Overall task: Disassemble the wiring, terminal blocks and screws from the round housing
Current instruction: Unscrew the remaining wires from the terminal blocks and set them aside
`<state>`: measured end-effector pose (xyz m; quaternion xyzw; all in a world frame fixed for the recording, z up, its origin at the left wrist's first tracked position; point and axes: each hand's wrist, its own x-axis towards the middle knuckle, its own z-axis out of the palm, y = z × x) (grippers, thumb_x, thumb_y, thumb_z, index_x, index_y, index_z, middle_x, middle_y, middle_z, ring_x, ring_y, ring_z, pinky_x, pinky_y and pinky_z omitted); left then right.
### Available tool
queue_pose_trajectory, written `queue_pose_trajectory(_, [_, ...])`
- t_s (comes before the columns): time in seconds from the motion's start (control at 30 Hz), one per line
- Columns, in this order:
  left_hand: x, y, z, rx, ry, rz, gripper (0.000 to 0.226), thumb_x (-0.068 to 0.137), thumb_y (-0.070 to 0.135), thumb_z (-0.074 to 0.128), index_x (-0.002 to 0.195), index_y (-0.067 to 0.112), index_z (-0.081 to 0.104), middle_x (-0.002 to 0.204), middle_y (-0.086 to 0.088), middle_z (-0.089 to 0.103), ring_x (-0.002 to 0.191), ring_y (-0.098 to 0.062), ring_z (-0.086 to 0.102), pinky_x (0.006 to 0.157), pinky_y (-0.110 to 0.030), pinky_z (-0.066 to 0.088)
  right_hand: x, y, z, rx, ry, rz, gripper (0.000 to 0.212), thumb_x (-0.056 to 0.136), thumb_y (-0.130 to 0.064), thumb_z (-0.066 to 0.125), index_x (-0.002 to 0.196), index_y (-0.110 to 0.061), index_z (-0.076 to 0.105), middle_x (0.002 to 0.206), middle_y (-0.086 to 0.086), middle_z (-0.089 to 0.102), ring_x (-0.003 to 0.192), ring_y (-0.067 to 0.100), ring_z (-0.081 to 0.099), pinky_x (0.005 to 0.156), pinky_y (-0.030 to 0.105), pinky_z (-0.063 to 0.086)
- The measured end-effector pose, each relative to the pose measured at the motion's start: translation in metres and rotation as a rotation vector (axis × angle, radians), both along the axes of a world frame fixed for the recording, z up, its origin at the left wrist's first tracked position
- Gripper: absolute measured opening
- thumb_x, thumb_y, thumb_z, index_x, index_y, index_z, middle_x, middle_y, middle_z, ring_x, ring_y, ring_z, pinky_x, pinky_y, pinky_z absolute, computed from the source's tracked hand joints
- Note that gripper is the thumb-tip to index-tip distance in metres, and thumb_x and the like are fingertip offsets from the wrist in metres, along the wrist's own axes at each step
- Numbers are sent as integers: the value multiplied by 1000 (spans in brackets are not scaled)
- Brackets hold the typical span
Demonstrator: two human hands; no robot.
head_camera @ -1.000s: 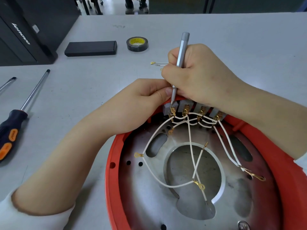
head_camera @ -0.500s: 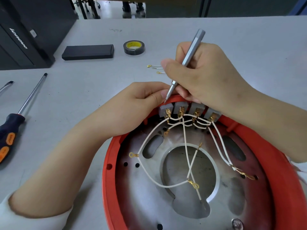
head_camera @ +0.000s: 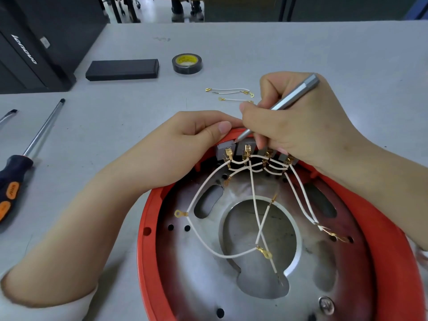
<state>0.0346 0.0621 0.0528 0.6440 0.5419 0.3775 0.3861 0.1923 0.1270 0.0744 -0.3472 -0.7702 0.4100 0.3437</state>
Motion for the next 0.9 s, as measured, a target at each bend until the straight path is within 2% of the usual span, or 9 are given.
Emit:
queue_pose_trajectory(0.33, [0,0,0,-8,7,23,27,101,17,43,109,28,66,106,25,69,101,12,61,83,-1,39,2,1,-3,11,-2,36,40,83,-7,62,54,-17,36,39,1,52,25,6,40,34,9,25])
queue_pose_trajectory(0.5, [1,0,1,-13,-5,15,28,101,16,42,106,29,66,103,25,70,99,12,61,82,-1,39,2,1,-3,-7,7,54,40,84,-7,61,54,-18,36,39,1,52,26,7,39,34,9,25])
queue_pose_trajectory(0.7, [-1,1,-2,-7,37,31,29,102,21,43,106,37,66,103,22,71,103,3,63,86,-12,47,2,5,-1,-87,-4,93,41,82,-6,60,52,-19,36,40,5,54,26,11,34,34,14,25])
queue_pose_trajectory(0.9, [0,2,-1,5,21,10,29,102,17,42,105,34,65,103,26,70,101,11,61,84,-2,39,1,7,0,-99,-32,108,38,77,-5,57,50,-19,33,39,5,53,26,13,35,34,13,26])
